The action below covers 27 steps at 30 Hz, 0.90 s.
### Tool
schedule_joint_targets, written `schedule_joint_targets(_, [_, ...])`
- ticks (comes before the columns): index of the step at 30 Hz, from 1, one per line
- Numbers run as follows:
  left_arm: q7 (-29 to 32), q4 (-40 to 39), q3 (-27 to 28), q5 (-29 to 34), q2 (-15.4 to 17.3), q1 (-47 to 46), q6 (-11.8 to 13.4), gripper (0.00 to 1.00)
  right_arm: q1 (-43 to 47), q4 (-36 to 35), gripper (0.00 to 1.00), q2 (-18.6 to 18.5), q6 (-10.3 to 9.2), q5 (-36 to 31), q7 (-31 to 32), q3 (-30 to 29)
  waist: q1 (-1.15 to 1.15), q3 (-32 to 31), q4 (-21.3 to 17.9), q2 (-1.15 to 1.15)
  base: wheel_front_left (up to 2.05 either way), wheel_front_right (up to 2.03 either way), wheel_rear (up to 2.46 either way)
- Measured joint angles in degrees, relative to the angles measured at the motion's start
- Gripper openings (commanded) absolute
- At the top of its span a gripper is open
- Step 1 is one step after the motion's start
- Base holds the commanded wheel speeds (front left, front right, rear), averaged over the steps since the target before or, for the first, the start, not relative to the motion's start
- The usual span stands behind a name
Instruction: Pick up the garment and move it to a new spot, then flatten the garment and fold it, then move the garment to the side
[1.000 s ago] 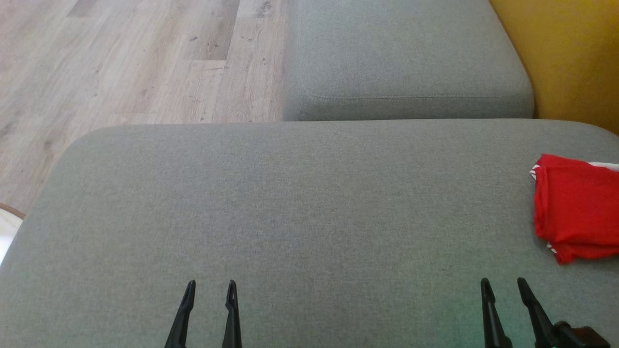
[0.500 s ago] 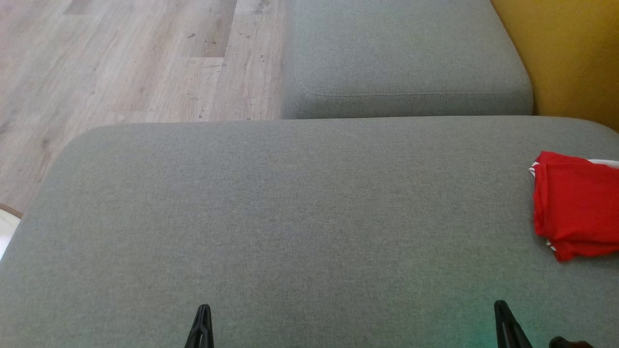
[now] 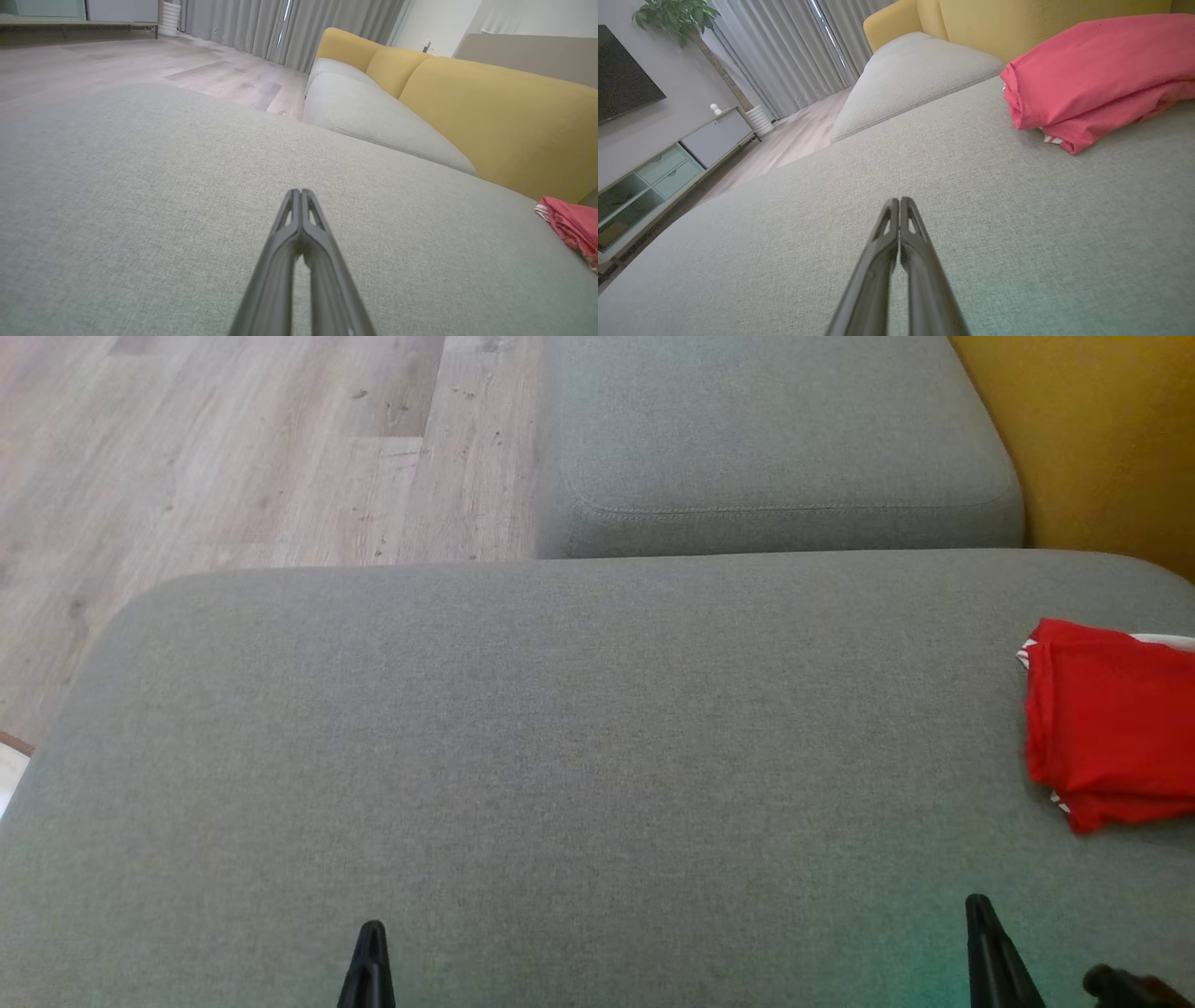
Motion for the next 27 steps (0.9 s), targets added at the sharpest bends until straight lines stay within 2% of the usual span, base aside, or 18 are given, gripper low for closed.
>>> schedule_joint_targets(27, [3.8,1.8,3.7,-18.4,0.4,-4.5,-3.0,0.00,-4.3,0.5,0.00,-0.1,0.00,18.0,4.0,-1.4,0.00,1.5,-1.1,0.00,0.00,0.00,0.00])
